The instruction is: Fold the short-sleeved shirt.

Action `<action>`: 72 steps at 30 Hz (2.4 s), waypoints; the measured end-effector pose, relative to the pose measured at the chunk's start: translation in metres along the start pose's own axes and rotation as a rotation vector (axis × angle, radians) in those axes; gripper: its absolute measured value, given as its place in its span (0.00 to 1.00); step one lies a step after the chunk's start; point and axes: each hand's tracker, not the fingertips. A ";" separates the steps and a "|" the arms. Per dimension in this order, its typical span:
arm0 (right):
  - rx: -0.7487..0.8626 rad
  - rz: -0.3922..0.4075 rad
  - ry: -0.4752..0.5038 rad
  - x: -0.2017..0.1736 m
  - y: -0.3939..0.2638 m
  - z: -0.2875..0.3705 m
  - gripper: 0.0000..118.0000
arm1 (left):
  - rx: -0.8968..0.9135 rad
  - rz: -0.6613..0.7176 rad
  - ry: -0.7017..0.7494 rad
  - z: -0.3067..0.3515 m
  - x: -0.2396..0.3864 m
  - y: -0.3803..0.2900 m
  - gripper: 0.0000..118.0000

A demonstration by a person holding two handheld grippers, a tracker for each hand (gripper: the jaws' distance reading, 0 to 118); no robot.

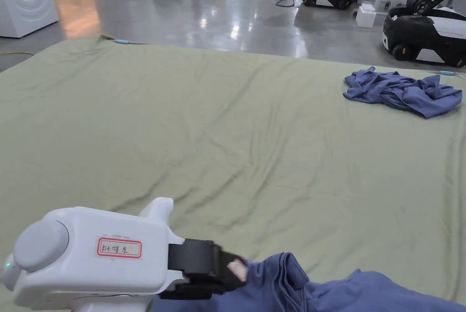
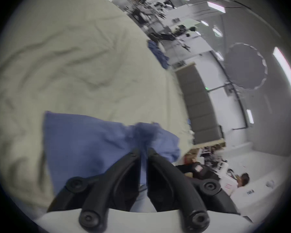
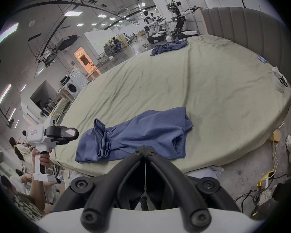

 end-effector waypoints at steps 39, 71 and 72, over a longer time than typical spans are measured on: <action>-0.012 0.067 0.060 -0.048 0.010 -0.005 0.02 | -0.045 0.004 -0.152 0.013 -0.111 -0.007 0.82; 0.061 0.031 0.024 -0.028 0.012 0.019 0.02 | 0.196 0.173 0.013 0.156 -0.055 -0.007 0.18; 0.056 0.034 0.028 -0.028 0.012 0.018 0.02 | 0.169 0.137 -0.024 0.145 -0.039 -0.005 0.18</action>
